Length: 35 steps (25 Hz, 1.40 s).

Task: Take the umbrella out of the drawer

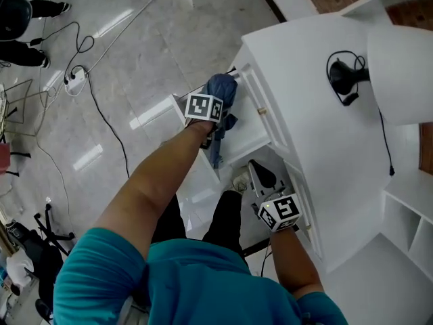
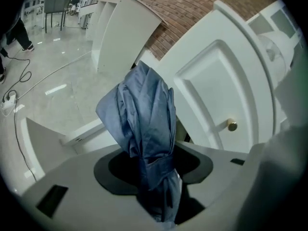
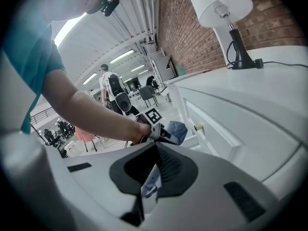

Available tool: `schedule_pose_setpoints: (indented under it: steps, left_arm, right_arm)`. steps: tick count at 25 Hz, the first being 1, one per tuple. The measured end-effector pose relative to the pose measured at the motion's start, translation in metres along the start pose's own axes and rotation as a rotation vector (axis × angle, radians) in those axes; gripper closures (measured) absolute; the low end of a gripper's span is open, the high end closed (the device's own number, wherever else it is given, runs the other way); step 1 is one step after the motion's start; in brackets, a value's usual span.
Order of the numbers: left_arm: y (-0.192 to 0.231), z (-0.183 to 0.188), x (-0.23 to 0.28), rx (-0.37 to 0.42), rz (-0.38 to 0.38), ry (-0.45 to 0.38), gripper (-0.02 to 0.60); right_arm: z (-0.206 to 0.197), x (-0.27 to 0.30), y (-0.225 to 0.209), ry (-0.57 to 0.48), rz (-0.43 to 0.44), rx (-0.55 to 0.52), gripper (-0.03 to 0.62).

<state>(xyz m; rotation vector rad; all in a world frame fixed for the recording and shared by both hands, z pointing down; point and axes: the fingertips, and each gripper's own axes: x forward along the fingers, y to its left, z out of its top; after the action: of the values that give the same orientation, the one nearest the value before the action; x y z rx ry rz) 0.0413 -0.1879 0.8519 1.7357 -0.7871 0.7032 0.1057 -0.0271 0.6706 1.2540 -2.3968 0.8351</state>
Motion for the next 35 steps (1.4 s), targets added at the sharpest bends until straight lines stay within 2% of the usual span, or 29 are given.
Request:
schedule_pose_setpoints:
  steps: [13, 21, 28, 35]
  left_arm:
    - [-0.057, 0.041, -0.135, -0.024, -0.123, -0.091, 0.353]
    - [-0.107, 0.087, -0.231, 0.054, -0.208, -0.194, 0.351]
    - [-0.145, 0.121, -0.318, 0.193, -0.245, -0.308, 0.353]
    - [-0.191, 0.141, -0.407, 0.324, -0.287, -0.478, 0.353]
  right_arm:
    - [0.118, -0.034, 0.002, -0.061, -0.047, -0.055, 0.572]
    - [0.195, -0.060, 0.010, -0.118, -0.039, -0.089, 0.571]
    - [0.258, -0.091, 0.017, -0.182, -0.020, -0.108, 0.571]
    - [0.317, -0.130, 0.028, -0.246, -0.005, -0.190, 0.571]
